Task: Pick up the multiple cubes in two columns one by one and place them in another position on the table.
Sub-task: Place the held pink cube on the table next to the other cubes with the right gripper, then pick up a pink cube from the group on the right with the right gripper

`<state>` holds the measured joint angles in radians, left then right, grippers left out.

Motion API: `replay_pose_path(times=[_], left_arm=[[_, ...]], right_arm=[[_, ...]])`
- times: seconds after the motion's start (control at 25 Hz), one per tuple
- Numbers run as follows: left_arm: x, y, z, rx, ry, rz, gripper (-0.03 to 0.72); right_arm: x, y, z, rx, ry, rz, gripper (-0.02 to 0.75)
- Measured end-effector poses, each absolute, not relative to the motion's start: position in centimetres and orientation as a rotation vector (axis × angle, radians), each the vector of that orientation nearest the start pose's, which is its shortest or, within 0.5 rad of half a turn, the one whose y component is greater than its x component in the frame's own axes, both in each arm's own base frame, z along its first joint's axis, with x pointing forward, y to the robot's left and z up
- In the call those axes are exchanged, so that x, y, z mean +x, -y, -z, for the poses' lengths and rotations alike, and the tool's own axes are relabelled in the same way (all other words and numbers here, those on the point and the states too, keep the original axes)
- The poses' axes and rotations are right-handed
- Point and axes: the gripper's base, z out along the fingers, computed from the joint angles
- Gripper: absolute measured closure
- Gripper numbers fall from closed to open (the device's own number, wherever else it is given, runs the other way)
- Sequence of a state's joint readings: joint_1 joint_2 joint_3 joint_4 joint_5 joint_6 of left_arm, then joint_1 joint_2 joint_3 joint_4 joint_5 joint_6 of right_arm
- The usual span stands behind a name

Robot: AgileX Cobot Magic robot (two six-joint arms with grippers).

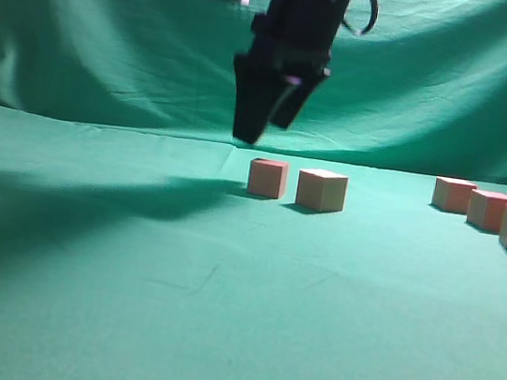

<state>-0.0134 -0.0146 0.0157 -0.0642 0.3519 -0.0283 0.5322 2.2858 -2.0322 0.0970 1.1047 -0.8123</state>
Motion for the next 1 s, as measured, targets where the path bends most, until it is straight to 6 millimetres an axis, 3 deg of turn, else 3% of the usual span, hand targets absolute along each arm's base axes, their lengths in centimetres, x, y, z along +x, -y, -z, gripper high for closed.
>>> replay_pose_path(times=[0.08, 0.36, 0.44, 0.56, 0.72, 0.84, 1.0], left_arm=[[5.3, 0.3, -17.7, -0.053, -1.836, 0.092, 0.688], [5.3, 0.3, -17.7, -0.053, -1.836, 0.092, 0.688], [5.3, 0.3, -17.7, -0.053, -1.836, 0.092, 0.688], [5.3, 0.3, -17.7, -0.053, -1.836, 0.092, 0.688], [5.3, 0.3, -17.7, -0.053, -1.836, 0.092, 0.688], [5.3, 0.3, -17.7, -0.053, -1.836, 0.092, 0.688], [5.3, 0.3, -17.7, -0.053, -1.836, 0.092, 0.688]], right_arm=[[41.9, -25.6, -22.6, -1.647, -2.247, -0.078, 0.086], [38.6, -23.7, -32.3, -1.36, -2.32, -0.131, 0.101], [37.4, -22.7, -35.3, -1.218, -2.335, -0.129, 0.169], [35.5, -21.0, -39.4, -0.953, -2.364, -0.127, 0.159], [32.4, -18.3, -43.9, -0.723, -2.33, -0.101, 0.159], [29.8, -16.3, -44.8, -0.612, -2.354, -0.086, 0.159], [26.9, -14.5, -41.8, -0.546, -2.494, -0.064, 0.159]])
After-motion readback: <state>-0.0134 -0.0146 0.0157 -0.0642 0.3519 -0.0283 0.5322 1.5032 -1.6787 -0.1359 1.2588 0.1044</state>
